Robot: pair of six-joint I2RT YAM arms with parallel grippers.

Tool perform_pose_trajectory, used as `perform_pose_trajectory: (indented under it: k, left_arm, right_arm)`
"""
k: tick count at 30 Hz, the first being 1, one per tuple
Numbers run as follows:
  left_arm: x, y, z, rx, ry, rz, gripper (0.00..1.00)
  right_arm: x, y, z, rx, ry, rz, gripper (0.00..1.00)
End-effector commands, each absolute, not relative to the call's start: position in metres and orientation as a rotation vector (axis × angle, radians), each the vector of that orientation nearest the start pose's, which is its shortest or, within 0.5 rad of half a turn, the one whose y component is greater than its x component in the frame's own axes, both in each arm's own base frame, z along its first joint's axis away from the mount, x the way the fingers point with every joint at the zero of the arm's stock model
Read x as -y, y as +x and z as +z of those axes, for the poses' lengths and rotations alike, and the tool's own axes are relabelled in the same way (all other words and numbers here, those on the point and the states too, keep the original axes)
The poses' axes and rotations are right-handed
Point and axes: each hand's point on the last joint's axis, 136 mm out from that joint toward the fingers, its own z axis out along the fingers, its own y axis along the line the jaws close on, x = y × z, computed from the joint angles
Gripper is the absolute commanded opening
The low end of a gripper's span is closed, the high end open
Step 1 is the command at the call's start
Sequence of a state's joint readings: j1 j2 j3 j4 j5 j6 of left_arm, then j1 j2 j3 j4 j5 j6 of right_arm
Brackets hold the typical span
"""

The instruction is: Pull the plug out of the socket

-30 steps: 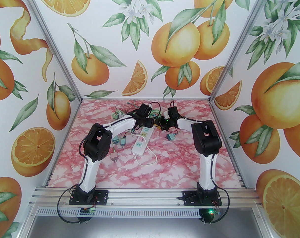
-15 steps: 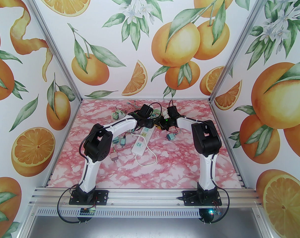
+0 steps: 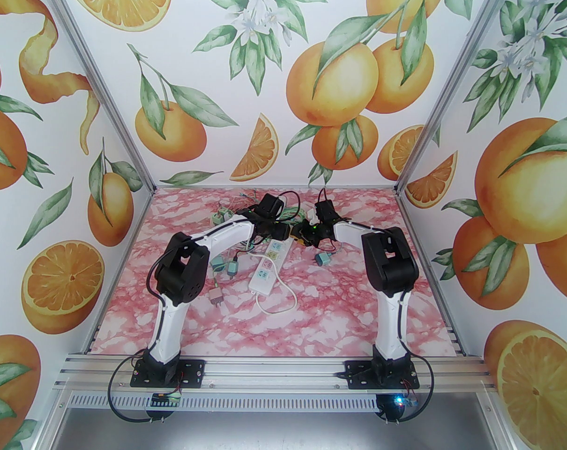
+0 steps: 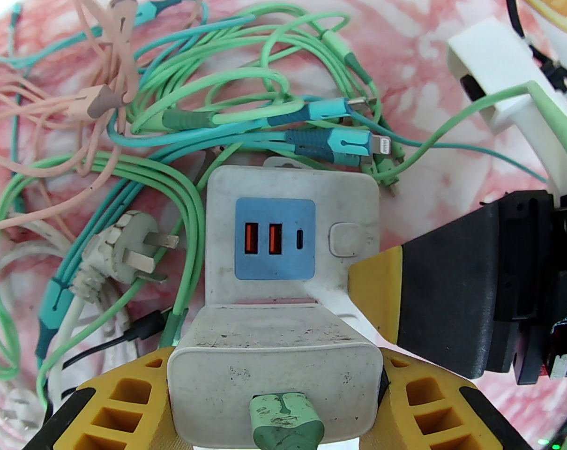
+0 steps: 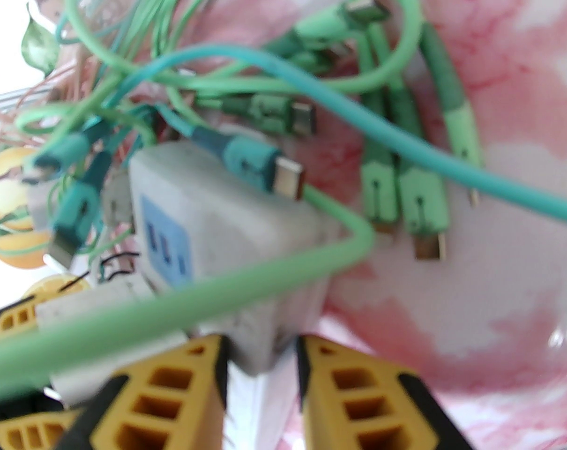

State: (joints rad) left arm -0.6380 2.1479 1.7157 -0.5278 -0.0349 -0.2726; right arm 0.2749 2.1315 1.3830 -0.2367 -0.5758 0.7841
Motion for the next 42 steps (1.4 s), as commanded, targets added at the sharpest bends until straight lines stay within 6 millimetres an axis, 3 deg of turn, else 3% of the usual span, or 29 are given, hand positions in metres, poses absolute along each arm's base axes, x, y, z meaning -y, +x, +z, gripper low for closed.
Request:
perform_pose_trajectory:
  k: [1, 8, 14, 21, 25, 31, 33, 37, 42]
  left_arm:
    - [0.318, 0.443, 0.128, -2.452, 0.51, -0.171, 0.26]
    - [0.318, 0.437, 0.131, -2.451, 0.531, -0.121, 0.25]
    - [0.313, 0.441, 0.148, -2.463, 0.369, -0.372, 0.25]
    - [0.304, 0.443, 0.168, -2.433, 0.337, -0.396, 0.26]
    - [0.305, 0.44, 0.172, -2.43, 0.349, -0.39, 0.26]
    - [0.312, 0.434, 0.176, -2.425, 0.42, -0.339, 0.26]
    - [0.317, 0.431, 0.175, -2.425, 0.457, -0.311, 0.26]
    - [0.32, 0.429, 0.175, -2.417, 0.487, -0.252, 0.26]
    - [0.337, 0.411, 0.163, -2.409, 0.591, -0.126, 0.26]
  right_arm:
    - [-0.202, 0.412, -0.023, -2.912, 0.589, 0.86, 0.3]
    - [-0.204, 0.41, -0.022, -2.912, 0.578, 0.863, 0.3]
    - [-0.202, 0.407, -0.021, -2.92, 0.567, 0.847, 0.31]
    - [-0.205, 0.406, -0.016, -2.887, 0.574, 0.898, 0.32]
    - [-0.213, 0.416, 0.009, -2.821, 0.514, 0.968, 0.36]
    - [-0.213, 0.431, 0.068, -2.678, 0.443, 1.019, 0.41]
    - [-0.208, 0.43, 0.085, -2.636, 0.444, 1.027, 0.44]
    - [-0.199, 0.426, 0.096, -2.605, 0.464, 1.025, 0.45]
    - [-0.13, 0.398, 0.108, -2.523, 0.645, 0.898, 0.53]
